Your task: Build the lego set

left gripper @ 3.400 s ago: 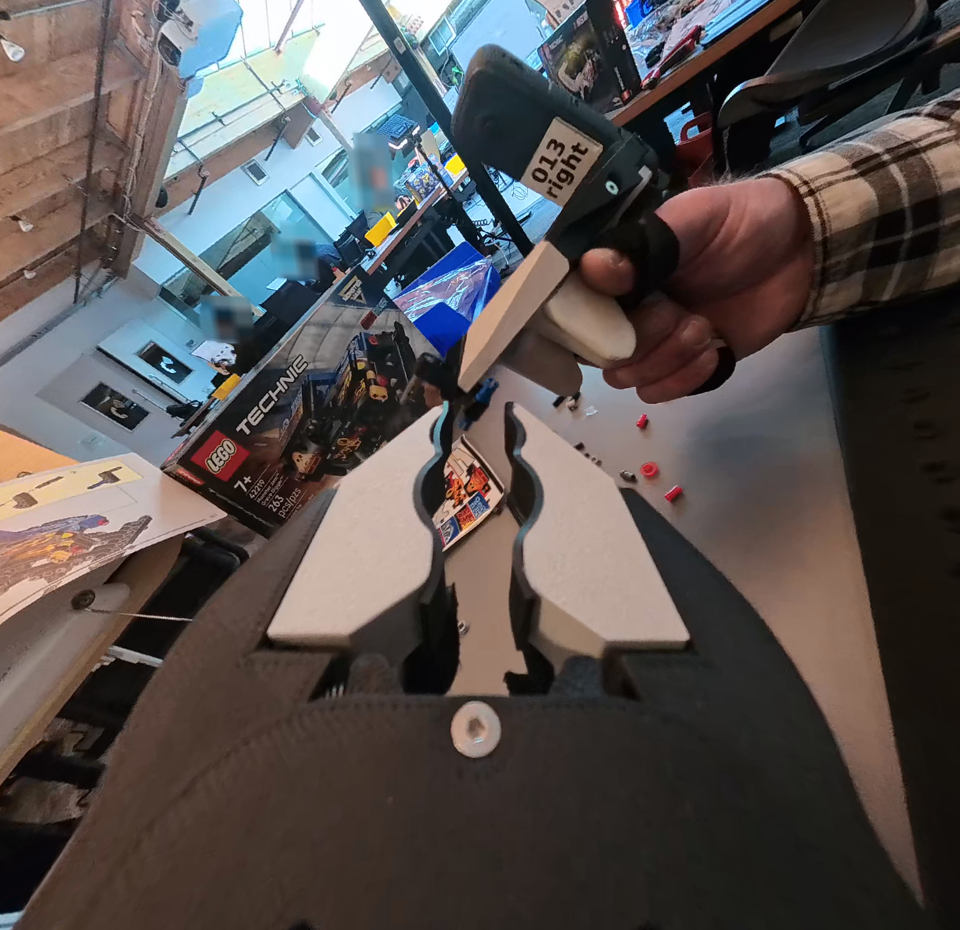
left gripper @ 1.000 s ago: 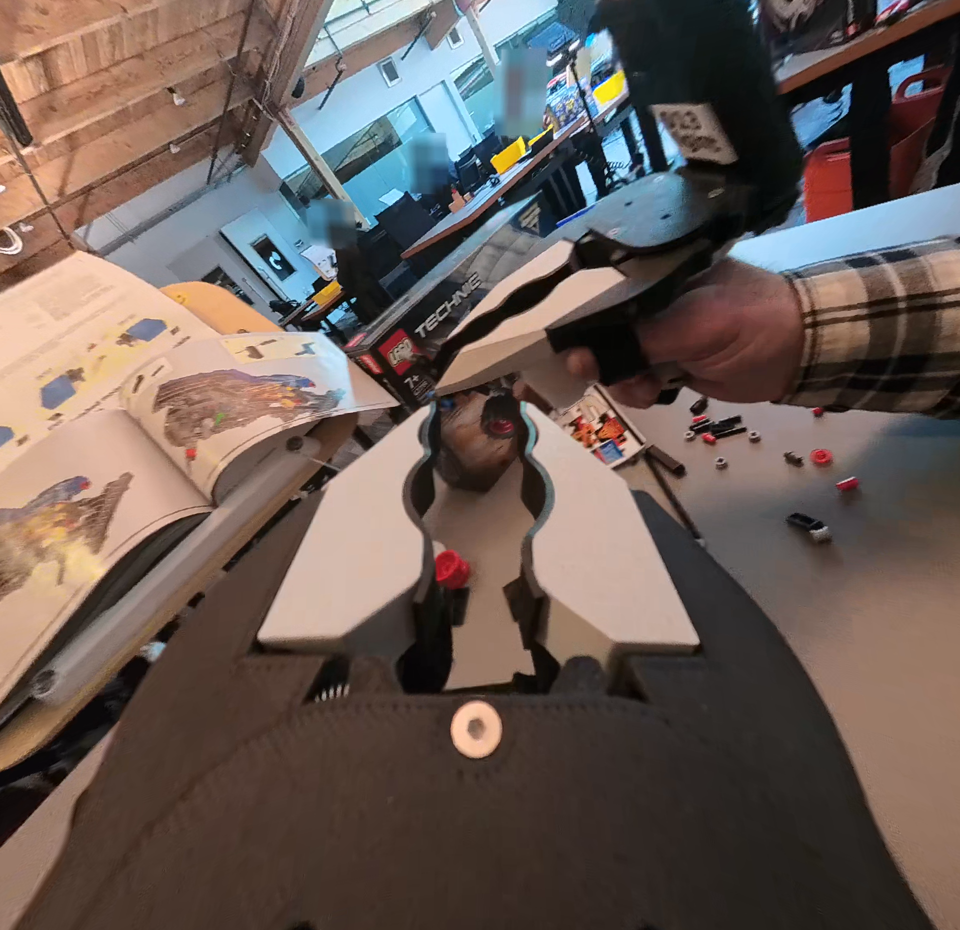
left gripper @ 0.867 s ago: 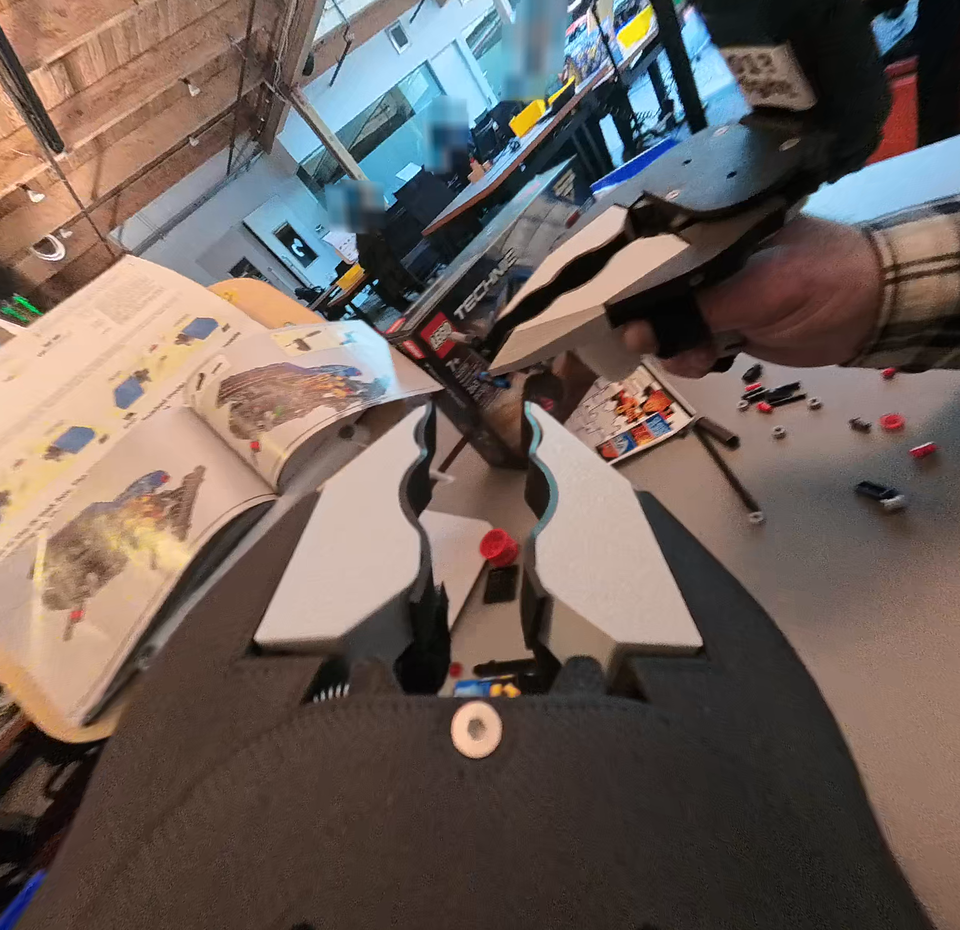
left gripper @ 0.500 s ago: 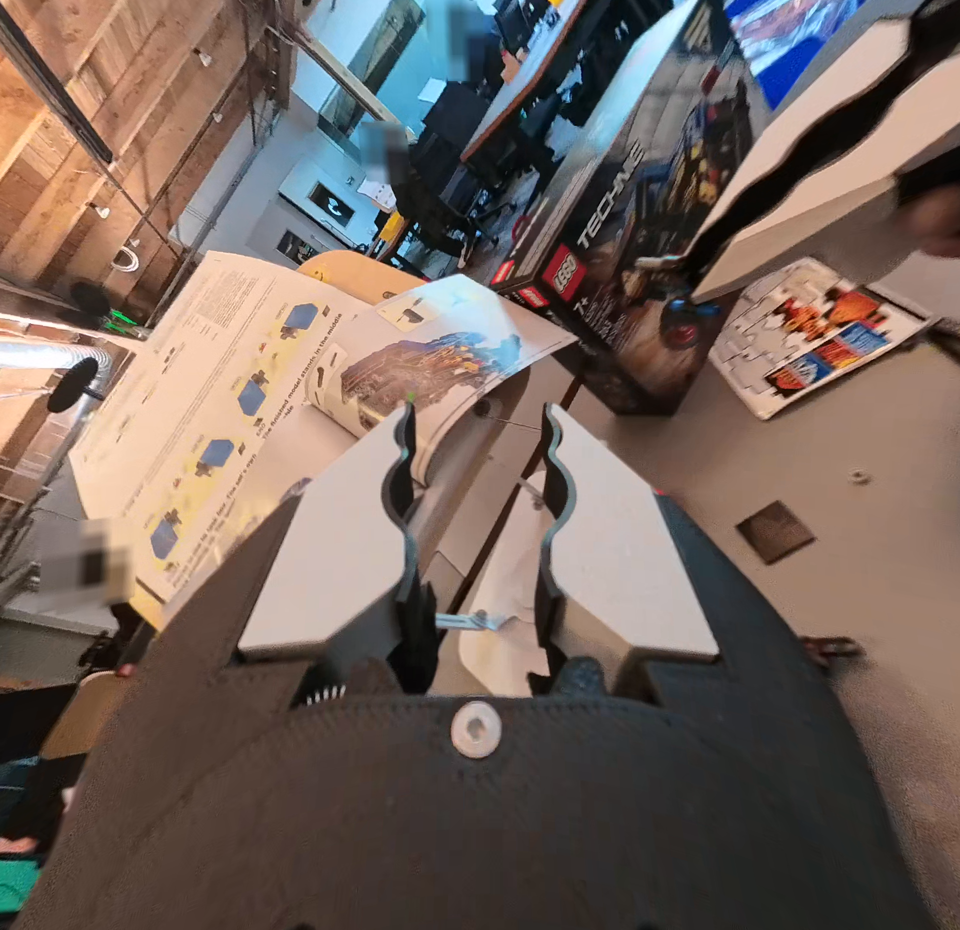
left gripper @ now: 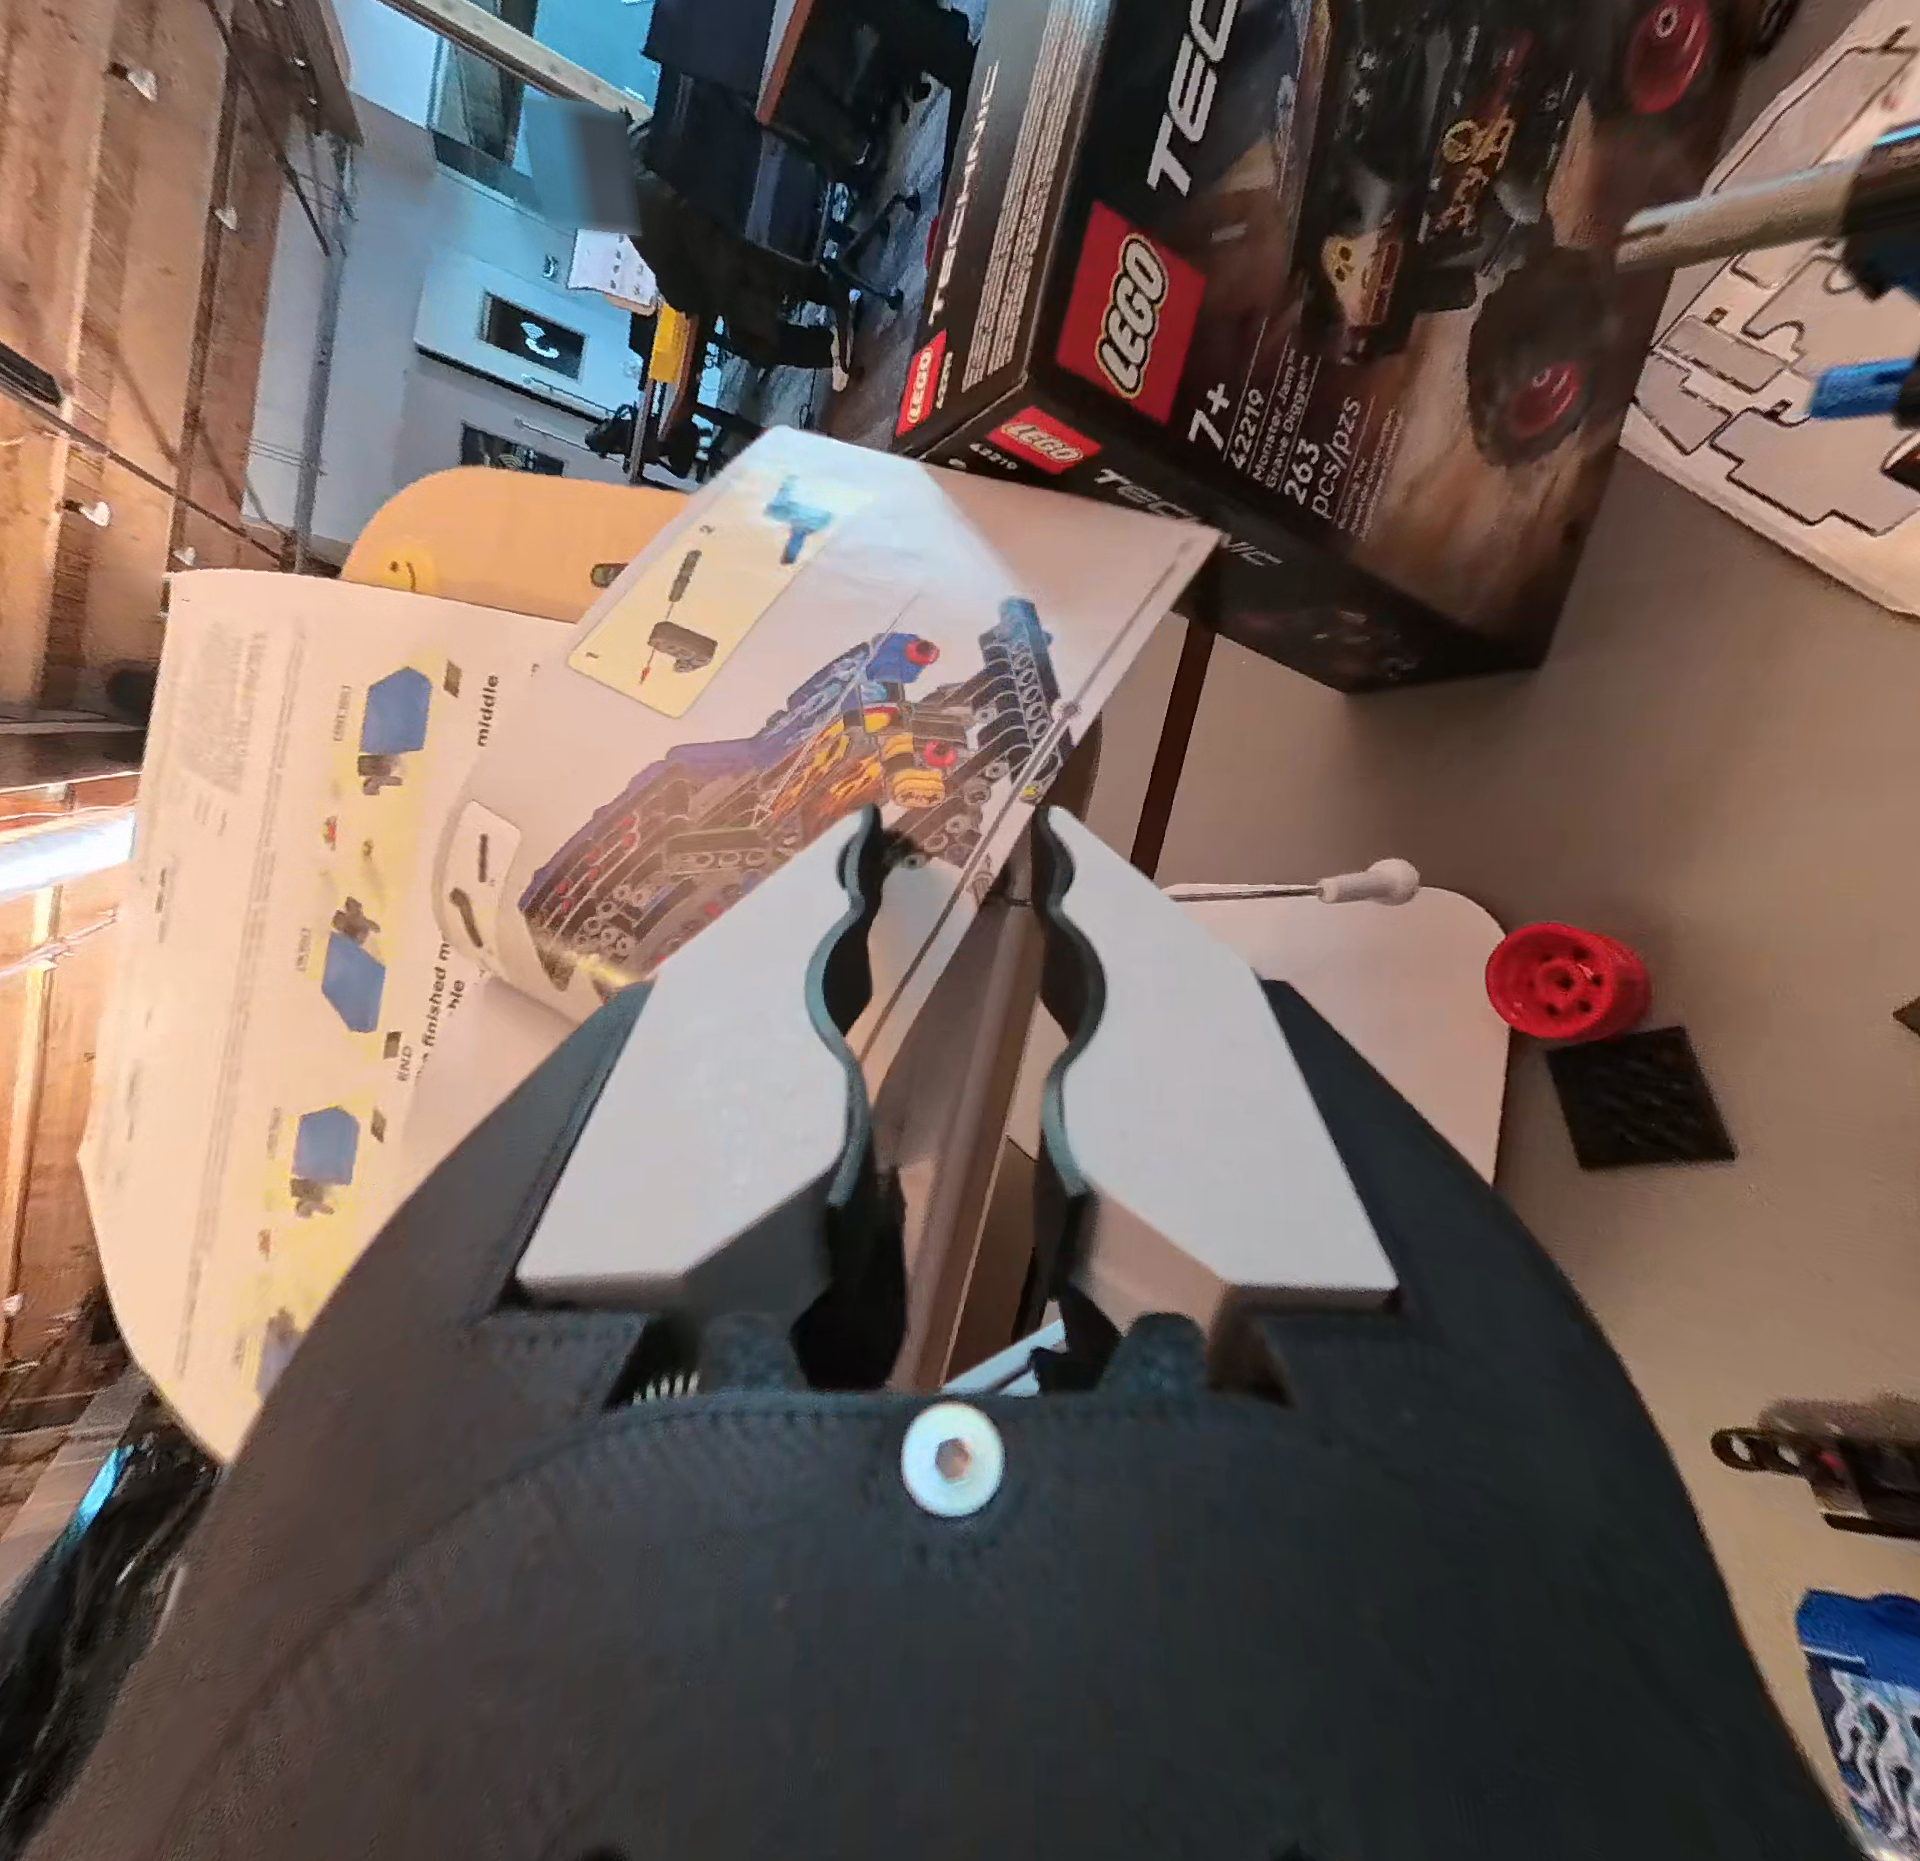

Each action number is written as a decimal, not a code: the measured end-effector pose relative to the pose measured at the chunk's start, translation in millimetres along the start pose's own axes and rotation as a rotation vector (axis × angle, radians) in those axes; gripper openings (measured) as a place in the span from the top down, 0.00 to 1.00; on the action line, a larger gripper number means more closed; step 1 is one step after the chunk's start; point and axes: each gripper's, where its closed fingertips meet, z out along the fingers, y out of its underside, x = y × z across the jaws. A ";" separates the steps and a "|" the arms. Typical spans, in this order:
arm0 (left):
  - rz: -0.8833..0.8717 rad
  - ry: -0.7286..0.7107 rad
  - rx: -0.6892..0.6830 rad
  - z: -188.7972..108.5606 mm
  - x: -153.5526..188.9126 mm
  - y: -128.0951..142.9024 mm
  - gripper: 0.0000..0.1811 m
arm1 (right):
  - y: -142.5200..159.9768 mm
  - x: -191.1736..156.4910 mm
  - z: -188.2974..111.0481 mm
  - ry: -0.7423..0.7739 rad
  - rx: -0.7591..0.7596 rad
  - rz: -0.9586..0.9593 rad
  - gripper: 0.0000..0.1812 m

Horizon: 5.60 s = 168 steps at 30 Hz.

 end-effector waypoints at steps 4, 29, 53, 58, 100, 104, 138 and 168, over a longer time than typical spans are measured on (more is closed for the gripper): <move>-0.044 0.031 0.024 0.0 3.2 0.3 0.87 | 2.1 -2.7 1.9 -0.014 -0.004 0.004 0.95; -0.351 0.190 -0.005 -126.9 15.6 68.7 0.76 | 11.4 -73.5 15.8 -0.281 -0.051 -0.072 0.96; -0.607 0.484 -0.093 -178.3 132.8 112.0 0.67 | 11.0 -100.4 17.3 -0.519 0.019 0.230 0.96; -0.622 0.509 -0.123 -176.4 143.9 115.9 0.74 | 17.7 -107.7 20.1 -0.534 -0.009 0.209 0.96; -0.634 0.367 -0.009 -168.1 138.0 113.0 0.83 | 48.7 -129.1 29.8 -0.545 -0.139 0.077 0.96; -0.633 0.364 -0.006 -167.9 138.0 113.1 0.83 | 49.4 -129.5 29.5 -0.542 -0.144 0.067 0.96; -0.713 0.387 0.066 -169.1 136.4 110.6 0.83 | 49.1 -131.1 28.9 -0.535 -0.153 0.030 0.96; -0.783 0.408 0.115 -172.3 135.0 112.6 0.81 | 42.7 -126.7 27.9 -0.535 -0.135 0.074 0.96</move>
